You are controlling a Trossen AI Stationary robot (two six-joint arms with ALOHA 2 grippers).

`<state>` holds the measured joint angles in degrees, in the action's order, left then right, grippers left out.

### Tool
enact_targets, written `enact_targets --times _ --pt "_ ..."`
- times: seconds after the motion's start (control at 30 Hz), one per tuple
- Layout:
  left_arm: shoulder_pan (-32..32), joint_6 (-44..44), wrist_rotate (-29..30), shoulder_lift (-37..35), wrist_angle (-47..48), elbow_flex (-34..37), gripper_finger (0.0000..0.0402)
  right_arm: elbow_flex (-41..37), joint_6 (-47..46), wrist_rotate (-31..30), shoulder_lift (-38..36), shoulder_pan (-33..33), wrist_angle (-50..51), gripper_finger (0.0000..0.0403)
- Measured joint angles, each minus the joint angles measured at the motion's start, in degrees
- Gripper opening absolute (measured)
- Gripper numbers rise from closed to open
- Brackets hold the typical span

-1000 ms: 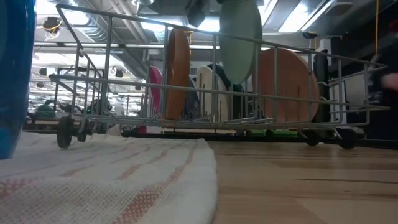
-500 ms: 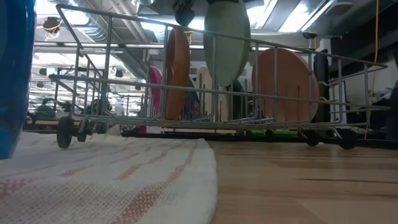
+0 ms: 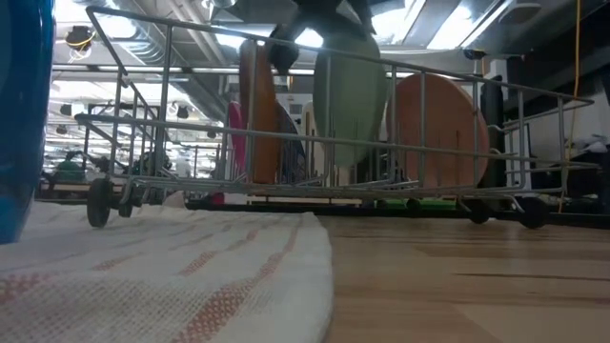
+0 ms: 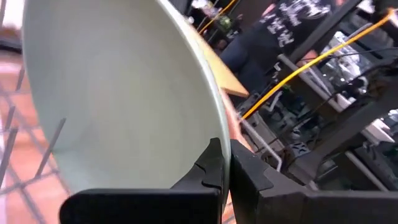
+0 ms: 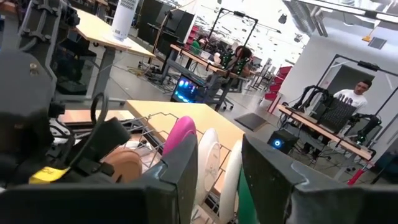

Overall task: Sort dishes
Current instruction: Put the light green plate into the dish rack

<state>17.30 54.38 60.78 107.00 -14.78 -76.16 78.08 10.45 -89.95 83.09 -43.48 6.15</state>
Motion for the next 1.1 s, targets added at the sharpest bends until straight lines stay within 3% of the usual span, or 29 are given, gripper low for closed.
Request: enact_targets --times 0.27,1.1 --pt "0.3 7.3 -0.4 0.0 5.3 0.0 0.0014 0.0 0.5 0.2 0.0 0.0 0.0 0.0129" --pt "0.4 3.3 -0.1 0.0 5.1 0.0 0.0128 0.0 0.6 1.0 0.0 0.0 0.0 0.0129"
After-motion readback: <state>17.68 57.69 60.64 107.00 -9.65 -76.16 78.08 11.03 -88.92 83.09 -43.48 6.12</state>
